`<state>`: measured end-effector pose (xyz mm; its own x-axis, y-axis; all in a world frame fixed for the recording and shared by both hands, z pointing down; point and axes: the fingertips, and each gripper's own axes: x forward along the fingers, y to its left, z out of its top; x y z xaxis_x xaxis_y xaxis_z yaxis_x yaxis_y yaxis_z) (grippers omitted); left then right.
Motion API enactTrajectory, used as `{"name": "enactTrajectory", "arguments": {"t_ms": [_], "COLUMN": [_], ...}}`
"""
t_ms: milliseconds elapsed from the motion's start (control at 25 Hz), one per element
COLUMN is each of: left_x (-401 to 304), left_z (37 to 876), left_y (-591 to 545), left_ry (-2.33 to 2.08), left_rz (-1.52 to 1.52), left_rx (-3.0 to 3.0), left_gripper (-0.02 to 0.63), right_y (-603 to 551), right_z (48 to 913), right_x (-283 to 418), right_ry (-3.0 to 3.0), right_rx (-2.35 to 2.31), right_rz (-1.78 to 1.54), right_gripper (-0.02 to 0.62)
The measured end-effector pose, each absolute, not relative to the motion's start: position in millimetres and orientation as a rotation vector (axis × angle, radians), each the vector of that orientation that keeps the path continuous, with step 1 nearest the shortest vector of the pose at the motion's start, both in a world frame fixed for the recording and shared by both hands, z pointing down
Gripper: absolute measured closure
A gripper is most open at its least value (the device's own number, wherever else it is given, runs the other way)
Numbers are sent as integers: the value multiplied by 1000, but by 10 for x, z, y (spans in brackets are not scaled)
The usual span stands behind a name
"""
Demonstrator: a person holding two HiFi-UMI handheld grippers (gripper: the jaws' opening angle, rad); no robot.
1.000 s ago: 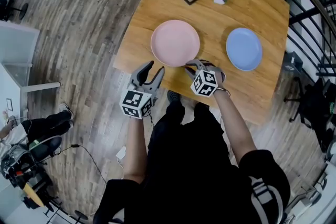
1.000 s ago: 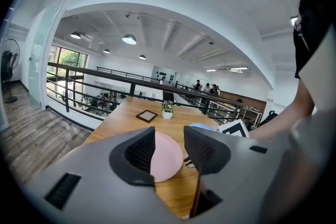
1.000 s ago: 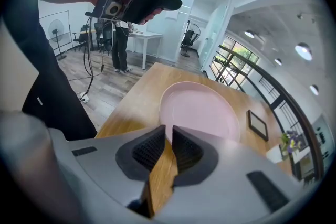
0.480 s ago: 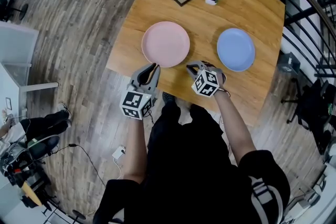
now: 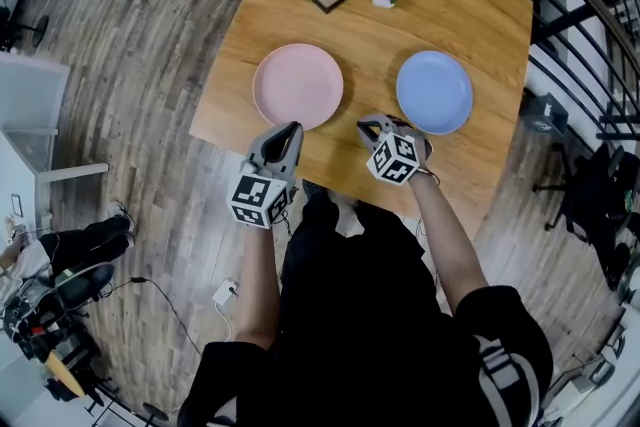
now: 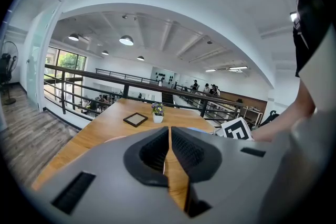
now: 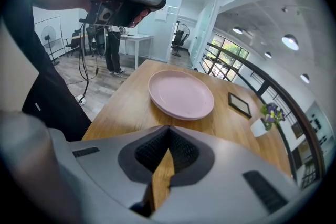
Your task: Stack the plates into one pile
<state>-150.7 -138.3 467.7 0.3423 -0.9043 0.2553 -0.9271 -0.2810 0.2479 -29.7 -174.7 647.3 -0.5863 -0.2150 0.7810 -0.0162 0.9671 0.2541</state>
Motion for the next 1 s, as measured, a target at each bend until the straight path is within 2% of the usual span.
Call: {"name": "enactTrajectory", "arguments": {"t_ms": [720,1000], "left_x": [-809,-554], "left_z": [4737,4779], "left_y": [-1639,-1702], "left_ry": [-1513,-1488], "left_rz": [129,141], "left_rx": [2323,2330], "left_gripper": [572,572], "right_y": [-1958,-2012], "right_z": [6511,6551], "right_x": [449,726], "right_ry": [-2148,-2139], "right_rx": [256,273], "right_rz": [-257,-251], "right_gripper": [586,565]}}
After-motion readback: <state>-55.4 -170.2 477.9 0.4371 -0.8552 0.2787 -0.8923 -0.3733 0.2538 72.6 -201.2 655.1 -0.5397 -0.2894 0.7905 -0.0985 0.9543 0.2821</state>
